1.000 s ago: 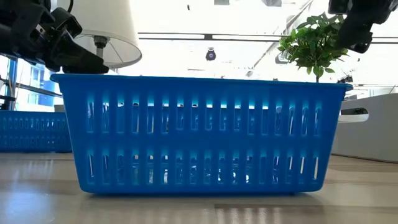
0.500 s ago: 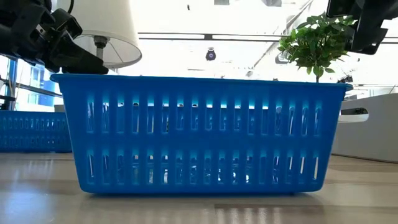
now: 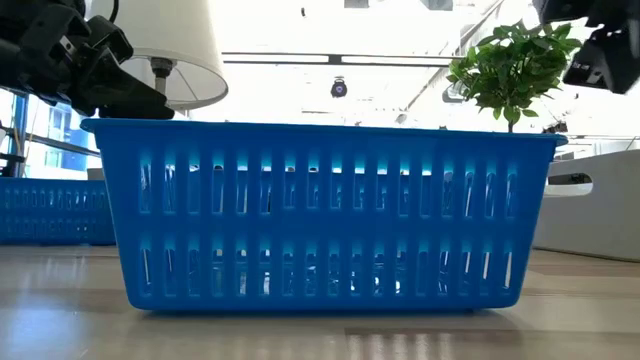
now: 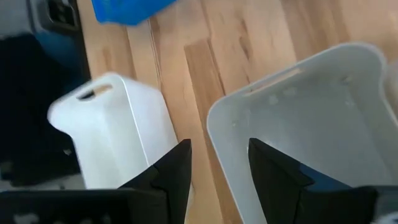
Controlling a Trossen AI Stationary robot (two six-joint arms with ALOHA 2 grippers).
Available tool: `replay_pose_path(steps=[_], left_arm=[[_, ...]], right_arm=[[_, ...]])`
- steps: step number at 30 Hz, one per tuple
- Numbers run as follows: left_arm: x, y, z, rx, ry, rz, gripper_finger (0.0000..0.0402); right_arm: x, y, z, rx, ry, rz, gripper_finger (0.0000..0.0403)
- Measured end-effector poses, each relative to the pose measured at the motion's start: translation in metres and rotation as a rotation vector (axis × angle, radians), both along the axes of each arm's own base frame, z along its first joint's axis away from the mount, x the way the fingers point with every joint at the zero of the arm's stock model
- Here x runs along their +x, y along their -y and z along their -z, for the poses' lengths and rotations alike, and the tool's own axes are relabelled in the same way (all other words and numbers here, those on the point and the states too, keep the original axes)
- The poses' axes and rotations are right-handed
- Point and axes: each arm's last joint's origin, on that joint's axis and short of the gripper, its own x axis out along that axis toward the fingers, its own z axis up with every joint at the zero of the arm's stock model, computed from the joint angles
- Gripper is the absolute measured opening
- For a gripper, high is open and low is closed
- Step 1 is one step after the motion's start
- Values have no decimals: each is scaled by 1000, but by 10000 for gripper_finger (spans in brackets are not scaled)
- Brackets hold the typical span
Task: Stack baskets by color
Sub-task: Stack the bottom gray bin on top of the top gray bin
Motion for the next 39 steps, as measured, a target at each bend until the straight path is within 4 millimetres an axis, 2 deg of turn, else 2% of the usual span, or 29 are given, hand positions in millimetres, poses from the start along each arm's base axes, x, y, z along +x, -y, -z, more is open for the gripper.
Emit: replay_pose_path(steps=[7, 14, 28, 39], left_arm=[[0, 0, 0, -26, 6, -9, 129], [0, 0, 0, -26, 6, -10, 129], [0, 0, 0, -23, 5, -10, 129], [0, 0, 0, -22, 5, -9, 129]], right_arm=[[3, -22, 13, -81, -57, -70, 147], [5, -37, 23, -169, -78, -113, 147], [10, -54, 50, -244, -241, -118, 147], [5, -60, 73, -380, -465, -66, 147]])
